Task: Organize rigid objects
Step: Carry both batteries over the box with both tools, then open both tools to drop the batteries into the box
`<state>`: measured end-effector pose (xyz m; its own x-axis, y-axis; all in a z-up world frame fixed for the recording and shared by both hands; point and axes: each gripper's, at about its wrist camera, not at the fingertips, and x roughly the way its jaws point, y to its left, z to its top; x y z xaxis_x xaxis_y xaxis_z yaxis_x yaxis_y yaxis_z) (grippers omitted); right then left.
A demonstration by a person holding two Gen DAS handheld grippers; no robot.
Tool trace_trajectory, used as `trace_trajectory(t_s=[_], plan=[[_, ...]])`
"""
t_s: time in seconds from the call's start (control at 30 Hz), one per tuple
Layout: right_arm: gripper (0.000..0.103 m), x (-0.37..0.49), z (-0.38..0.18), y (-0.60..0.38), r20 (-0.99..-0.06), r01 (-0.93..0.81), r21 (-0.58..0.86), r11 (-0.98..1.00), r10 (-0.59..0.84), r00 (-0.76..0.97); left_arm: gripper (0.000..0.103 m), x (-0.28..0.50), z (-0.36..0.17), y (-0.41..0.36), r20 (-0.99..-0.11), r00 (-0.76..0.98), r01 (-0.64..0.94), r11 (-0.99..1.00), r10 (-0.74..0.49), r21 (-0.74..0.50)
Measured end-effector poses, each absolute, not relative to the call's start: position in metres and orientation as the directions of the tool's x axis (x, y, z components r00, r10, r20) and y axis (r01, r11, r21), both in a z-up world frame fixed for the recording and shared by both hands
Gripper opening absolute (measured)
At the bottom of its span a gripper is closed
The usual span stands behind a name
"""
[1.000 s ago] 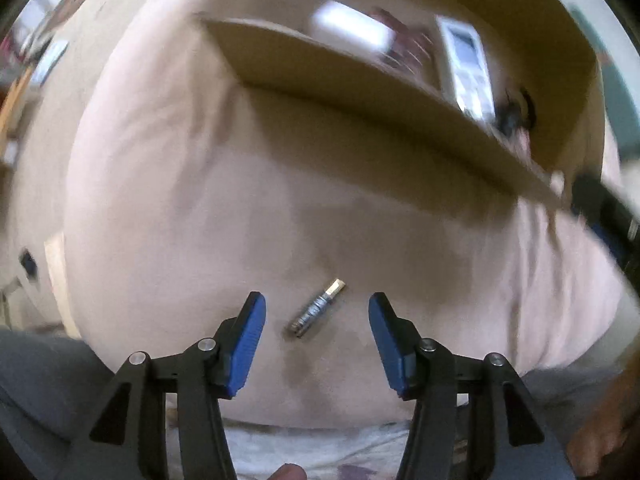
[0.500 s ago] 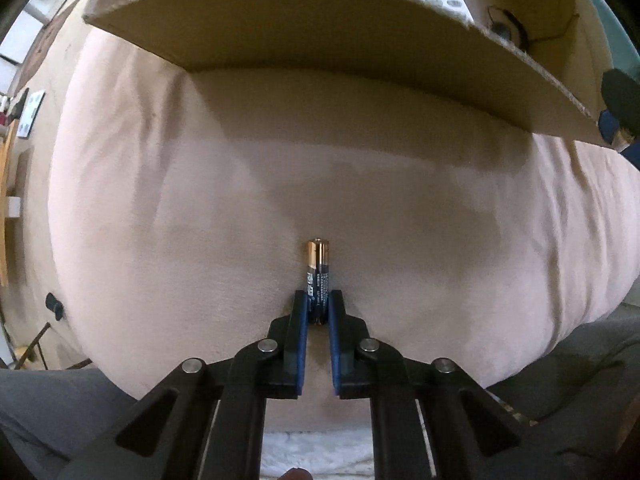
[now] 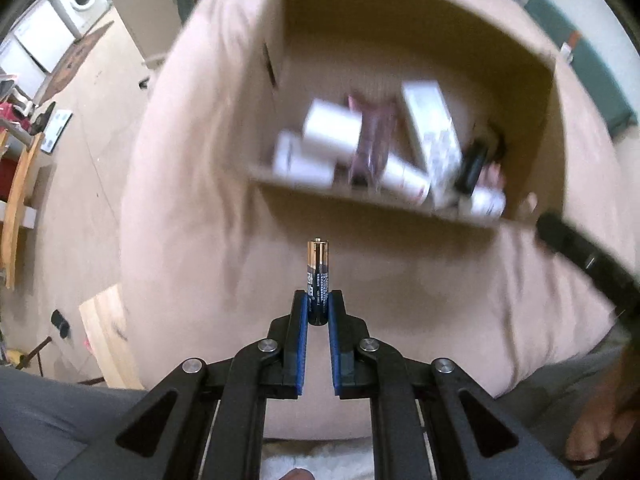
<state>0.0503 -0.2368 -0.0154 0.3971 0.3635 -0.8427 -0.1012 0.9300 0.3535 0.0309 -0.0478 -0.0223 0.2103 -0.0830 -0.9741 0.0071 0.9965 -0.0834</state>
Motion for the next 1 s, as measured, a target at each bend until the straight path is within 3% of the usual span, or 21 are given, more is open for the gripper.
trace_trajectory(t_s=[0.4, 1.0], plan=[[0.045, 0.088, 0.021, -0.24, -0.81, -0.128, 0.331, 0.935, 0.351, 0.469, 0.009, 0.112, 0.042, -0.062, -0.926, 0.363, 0.022, 0.995, -0.102, -0.101], [0.045, 0.127, -0.031, -0.237, -0.868, -0.088, 0.315, 0.945, 0.325, 0.375, 0.009, 0.159, -0.056, -0.116, -0.959, 0.283, 0.119, 0.992, -0.004, 0.03]])
